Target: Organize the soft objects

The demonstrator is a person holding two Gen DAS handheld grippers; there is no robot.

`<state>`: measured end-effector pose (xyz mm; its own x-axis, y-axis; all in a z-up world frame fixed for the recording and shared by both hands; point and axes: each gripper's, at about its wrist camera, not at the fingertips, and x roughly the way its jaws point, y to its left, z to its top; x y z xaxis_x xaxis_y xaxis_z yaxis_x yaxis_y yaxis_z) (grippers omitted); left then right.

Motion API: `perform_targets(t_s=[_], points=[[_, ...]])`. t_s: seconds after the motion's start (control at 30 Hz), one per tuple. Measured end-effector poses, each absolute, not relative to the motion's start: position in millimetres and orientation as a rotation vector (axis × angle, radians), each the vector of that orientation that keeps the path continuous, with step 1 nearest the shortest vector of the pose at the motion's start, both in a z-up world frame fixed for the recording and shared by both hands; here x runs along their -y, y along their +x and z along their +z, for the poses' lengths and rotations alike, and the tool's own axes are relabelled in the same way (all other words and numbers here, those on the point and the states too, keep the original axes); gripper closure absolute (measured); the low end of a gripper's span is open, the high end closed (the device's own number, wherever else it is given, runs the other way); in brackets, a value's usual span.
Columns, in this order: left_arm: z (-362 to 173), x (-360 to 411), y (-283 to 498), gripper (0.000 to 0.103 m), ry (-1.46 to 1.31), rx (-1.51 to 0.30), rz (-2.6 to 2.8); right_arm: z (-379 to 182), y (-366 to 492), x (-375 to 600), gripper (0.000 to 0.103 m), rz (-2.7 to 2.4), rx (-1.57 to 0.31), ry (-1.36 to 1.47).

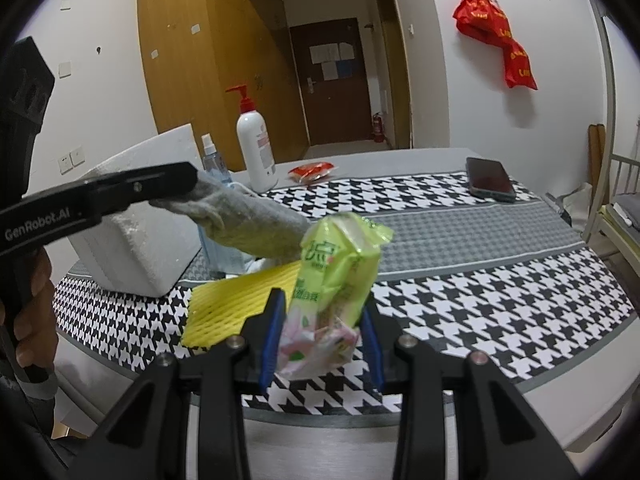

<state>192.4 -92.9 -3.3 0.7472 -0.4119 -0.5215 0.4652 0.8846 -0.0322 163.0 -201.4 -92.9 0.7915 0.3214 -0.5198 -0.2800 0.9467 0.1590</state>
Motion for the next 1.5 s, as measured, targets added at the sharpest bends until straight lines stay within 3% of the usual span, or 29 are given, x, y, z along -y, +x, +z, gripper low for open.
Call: perform_targets(t_s=[0.73,1.17,1.27,1.37,1.43,1.5], points=[[30.1,81.2,169.4,0.093,0.104,-0.456,-0.467,-76.0,144.5,200.8,0.062,0.332,-0.520,0.064],[-8.2,69.4,167.8,0.093,0.116,-0.584,-0.428,-79.3,144.8,195.9,0.062,0.347,-0.534,0.059],[-25.6,66.8,166.5,0.087,0.103,-0.639,-0.430,-81.6,146.0,194.8,0.062,0.349,-0.539,0.058],[-39.2,66.6,164.6,0.074,0.111,-0.674,-0.421,-85.0,146.6,193.3,0.062,0.353,-0.548,0.057],[-44.2,65.7,161.1,0.053,0.115,-0.678,-0.420,-87.8,146.4,191.2,0.062,0.358,-0.556,0.057],[-47.0,64.6,157.1,0.040,0.121,-0.673,-0.414,-89.5,145.7,190.1,0.062,0.358,-0.560,0.055]])
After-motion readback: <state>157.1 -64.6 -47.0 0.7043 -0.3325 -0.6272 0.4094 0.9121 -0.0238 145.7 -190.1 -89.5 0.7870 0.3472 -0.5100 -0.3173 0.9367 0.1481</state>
